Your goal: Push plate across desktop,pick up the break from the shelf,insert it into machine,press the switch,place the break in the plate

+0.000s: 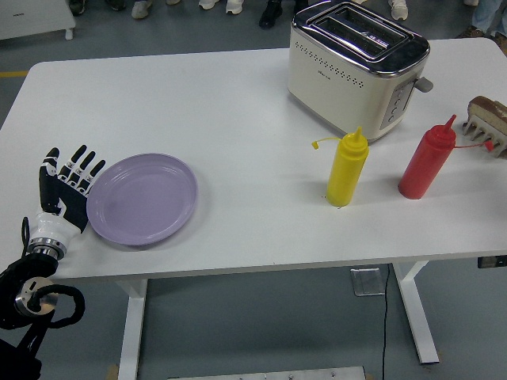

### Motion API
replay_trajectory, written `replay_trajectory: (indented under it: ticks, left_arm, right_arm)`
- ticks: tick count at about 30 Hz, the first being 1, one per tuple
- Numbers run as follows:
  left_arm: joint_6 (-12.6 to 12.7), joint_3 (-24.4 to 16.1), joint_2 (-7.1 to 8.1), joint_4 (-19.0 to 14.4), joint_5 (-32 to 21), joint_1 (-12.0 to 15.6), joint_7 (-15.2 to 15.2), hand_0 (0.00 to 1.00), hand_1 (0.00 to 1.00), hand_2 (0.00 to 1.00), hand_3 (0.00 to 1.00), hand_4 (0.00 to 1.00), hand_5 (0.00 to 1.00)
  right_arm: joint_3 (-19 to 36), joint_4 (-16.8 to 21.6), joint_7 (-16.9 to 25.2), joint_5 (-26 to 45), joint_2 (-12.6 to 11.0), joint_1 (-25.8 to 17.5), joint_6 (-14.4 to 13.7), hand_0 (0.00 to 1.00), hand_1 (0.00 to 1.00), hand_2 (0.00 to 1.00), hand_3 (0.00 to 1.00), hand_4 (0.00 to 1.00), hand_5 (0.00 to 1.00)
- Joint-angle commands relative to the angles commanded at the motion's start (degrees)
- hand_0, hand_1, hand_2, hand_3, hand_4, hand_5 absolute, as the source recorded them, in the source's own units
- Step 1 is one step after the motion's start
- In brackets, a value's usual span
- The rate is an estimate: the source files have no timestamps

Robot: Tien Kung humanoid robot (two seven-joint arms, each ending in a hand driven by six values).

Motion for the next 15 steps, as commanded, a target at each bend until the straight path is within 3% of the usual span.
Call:
replay_trajectory:
  ticks: [8,15]
  left_arm:
    - [-0.49,2.36,-0.52,-0.77,-1.04,-0.69,0.06,0.833,0.874,0.923,0.867,0.652,0.998]
    - [-0.68,4.01,-1.08,-0.78,-1.49,-1.87,0.06,0.833,0.873,0.923,0.868,0.653,0.998]
  right_arm:
    - [-2.38,-1.33,-2.7,-6.07,-2.38,2.14,1.18,0.844,0.812,0.806,0.803,0.698,0.342]
    - [-5.02,-2.12,-6.67,-15.0,-5.25,4.11,5.51,0.849,0.817,0.813,0.809,0.705,0.333]
